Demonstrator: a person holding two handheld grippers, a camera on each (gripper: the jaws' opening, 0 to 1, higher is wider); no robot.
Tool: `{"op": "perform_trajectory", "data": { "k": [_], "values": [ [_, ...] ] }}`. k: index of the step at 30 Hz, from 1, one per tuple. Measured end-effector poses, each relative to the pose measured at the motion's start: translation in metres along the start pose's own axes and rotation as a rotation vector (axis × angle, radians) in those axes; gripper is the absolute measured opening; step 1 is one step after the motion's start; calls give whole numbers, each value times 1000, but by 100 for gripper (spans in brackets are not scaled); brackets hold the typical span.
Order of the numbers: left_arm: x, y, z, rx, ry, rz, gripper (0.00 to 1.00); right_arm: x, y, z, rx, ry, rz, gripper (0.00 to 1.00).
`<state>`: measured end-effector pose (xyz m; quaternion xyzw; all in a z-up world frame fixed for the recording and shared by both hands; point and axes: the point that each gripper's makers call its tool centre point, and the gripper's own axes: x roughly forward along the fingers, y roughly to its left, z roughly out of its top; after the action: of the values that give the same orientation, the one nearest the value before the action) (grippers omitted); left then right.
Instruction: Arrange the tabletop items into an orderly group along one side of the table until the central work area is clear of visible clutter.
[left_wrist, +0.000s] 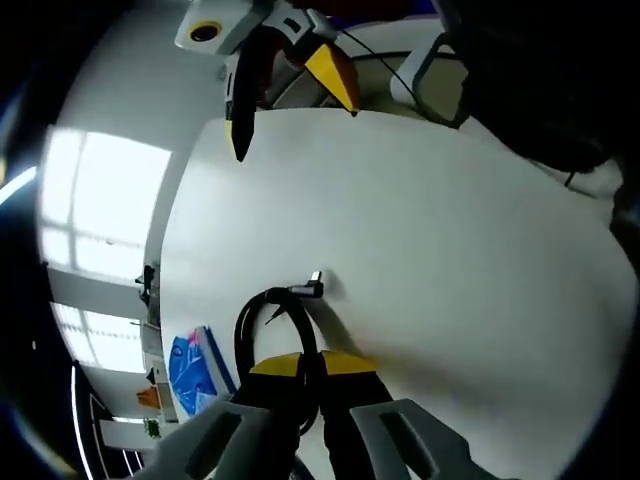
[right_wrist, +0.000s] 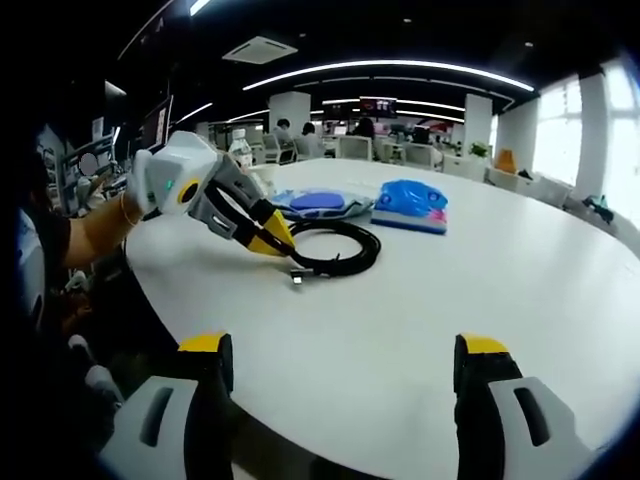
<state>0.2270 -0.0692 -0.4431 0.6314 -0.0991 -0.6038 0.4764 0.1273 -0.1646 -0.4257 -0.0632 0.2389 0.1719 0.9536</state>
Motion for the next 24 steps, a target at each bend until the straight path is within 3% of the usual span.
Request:
{"op": "perform_trajectory", "data": {
  "k": [24],
  "values": [
    [10,11,-8,-11,18,14,3,1,-5,-3,5,14,-5,87]
  ]
}}
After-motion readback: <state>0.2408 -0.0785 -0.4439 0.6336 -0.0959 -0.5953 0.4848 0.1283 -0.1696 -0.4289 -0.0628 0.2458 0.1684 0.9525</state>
